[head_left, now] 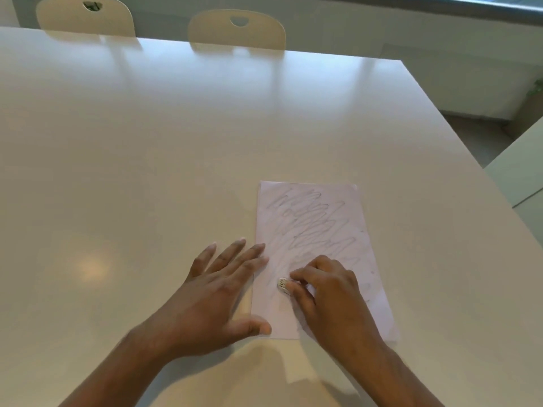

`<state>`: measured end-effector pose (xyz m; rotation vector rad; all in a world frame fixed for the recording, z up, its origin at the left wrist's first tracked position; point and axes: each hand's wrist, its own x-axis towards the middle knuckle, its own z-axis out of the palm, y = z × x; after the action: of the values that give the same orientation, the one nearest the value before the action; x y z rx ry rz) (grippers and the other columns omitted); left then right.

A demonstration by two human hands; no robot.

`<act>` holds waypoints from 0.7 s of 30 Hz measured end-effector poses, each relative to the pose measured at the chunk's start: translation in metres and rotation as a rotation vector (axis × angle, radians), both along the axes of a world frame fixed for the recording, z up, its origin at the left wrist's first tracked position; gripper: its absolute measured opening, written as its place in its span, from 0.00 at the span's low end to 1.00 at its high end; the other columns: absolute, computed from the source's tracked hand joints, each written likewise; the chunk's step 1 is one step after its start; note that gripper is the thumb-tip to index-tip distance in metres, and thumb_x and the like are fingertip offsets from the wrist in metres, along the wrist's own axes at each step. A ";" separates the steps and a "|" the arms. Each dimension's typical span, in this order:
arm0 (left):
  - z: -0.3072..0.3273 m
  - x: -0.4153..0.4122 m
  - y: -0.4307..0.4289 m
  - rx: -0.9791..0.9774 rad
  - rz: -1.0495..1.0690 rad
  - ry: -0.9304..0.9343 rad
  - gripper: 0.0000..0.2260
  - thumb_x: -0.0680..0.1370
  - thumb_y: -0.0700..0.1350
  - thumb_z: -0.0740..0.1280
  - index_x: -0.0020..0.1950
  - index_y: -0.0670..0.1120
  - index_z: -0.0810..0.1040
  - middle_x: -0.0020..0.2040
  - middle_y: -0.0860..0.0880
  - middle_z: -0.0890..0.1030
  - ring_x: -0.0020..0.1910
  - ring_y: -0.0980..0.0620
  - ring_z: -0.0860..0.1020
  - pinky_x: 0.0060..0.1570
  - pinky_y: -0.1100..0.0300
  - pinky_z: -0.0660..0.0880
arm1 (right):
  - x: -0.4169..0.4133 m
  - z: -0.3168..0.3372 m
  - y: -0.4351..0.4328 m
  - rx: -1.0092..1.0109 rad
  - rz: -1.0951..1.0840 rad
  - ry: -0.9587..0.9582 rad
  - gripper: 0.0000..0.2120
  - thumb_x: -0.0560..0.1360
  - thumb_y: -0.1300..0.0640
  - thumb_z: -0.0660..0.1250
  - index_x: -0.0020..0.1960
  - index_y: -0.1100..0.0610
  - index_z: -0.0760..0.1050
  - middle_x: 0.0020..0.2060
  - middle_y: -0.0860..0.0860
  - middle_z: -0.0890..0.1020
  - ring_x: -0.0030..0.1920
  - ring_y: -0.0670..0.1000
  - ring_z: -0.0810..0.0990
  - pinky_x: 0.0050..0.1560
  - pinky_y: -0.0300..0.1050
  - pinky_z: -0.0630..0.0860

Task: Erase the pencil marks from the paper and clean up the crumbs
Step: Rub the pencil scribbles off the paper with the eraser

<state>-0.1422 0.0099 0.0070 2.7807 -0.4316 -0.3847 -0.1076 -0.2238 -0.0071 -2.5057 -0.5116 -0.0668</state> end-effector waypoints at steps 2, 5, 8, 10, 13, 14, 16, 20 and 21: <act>0.001 0.000 0.000 0.010 -0.006 0.009 0.49 0.74 0.81 0.58 0.86 0.60 0.42 0.82 0.68 0.33 0.79 0.65 0.26 0.81 0.48 0.32 | 0.000 0.004 0.002 -0.009 0.035 0.024 0.05 0.81 0.46 0.70 0.51 0.45 0.83 0.46 0.40 0.79 0.49 0.45 0.77 0.56 0.47 0.74; 0.002 0.001 -0.001 0.031 -0.010 0.035 0.52 0.71 0.83 0.56 0.86 0.61 0.38 0.81 0.68 0.31 0.77 0.65 0.24 0.81 0.47 0.31 | -0.004 0.012 0.006 -0.017 0.107 0.066 0.02 0.81 0.47 0.70 0.51 0.44 0.78 0.46 0.39 0.80 0.47 0.44 0.77 0.53 0.40 0.76; 0.003 0.002 -0.002 0.024 0.005 0.045 0.53 0.71 0.83 0.57 0.85 0.61 0.38 0.81 0.69 0.31 0.77 0.65 0.24 0.80 0.47 0.30 | -0.011 0.015 0.009 -0.048 0.145 0.027 0.03 0.80 0.50 0.73 0.52 0.46 0.79 0.46 0.40 0.81 0.46 0.44 0.78 0.50 0.38 0.78; 0.003 0.001 -0.003 0.039 0.011 0.058 0.53 0.71 0.83 0.57 0.84 0.62 0.34 0.80 0.69 0.29 0.77 0.63 0.22 0.79 0.44 0.28 | -0.013 0.013 0.008 -0.059 0.134 -0.027 0.04 0.78 0.51 0.75 0.51 0.47 0.81 0.45 0.41 0.82 0.44 0.44 0.78 0.48 0.39 0.79; 0.003 0.002 -0.004 0.077 0.009 0.091 0.53 0.71 0.84 0.56 0.82 0.63 0.29 0.78 0.69 0.26 0.75 0.58 0.18 0.77 0.38 0.25 | -0.016 0.009 0.010 -0.033 0.180 -0.083 0.02 0.78 0.53 0.74 0.48 0.49 0.82 0.42 0.43 0.82 0.43 0.44 0.78 0.45 0.41 0.80; 0.003 0.002 -0.004 0.075 0.013 0.103 0.53 0.71 0.84 0.56 0.82 0.62 0.29 0.78 0.70 0.26 0.74 0.57 0.17 0.76 0.37 0.24 | -0.019 0.008 0.012 -0.017 0.212 -0.092 0.01 0.78 0.54 0.74 0.48 0.51 0.83 0.42 0.44 0.82 0.43 0.45 0.78 0.44 0.42 0.80; 0.004 0.003 -0.004 0.073 0.019 0.117 0.53 0.71 0.83 0.56 0.82 0.62 0.28 0.77 0.70 0.25 0.74 0.56 0.16 0.75 0.36 0.23 | -0.020 0.005 0.015 -0.014 0.237 -0.129 0.03 0.78 0.56 0.73 0.46 0.53 0.83 0.40 0.46 0.81 0.42 0.47 0.77 0.43 0.43 0.79; 0.005 0.003 -0.003 0.085 0.012 0.141 0.54 0.71 0.83 0.56 0.82 0.61 0.28 0.77 0.70 0.25 0.74 0.56 0.16 0.75 0.36 0.23 | 0.014 0.000 0.007 0.000 0.021 -0.180 0.06 0.77 0.58 0.75 0.42 0.55 0.81 0.38 0.49 0.81 0.41 0.51 0.77 0.44 0.48 0.78; 0.005 0.003 -0.003 0.088 0.009 0.146 0.54 0.71 0.83 0.56 0.82 0.61 0.28 0.77 0.70 0.24 0.74 0.56 0.16 0.75 0.35 0.23 | 0.017 0.000 0.006 -0.001 -0.012 -0.188 0.06 0.77 0.58 0.75 0.42 0.55 0.81 0.38 0.49 0.81 0.41 0.51 0.77 0.44 0.48 0.78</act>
<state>-0.1388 0.0067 0.0120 2.8133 -0.3761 -0.6134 -0.0902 -0.2182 -0.0074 -2.5167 -0.5720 -0.3091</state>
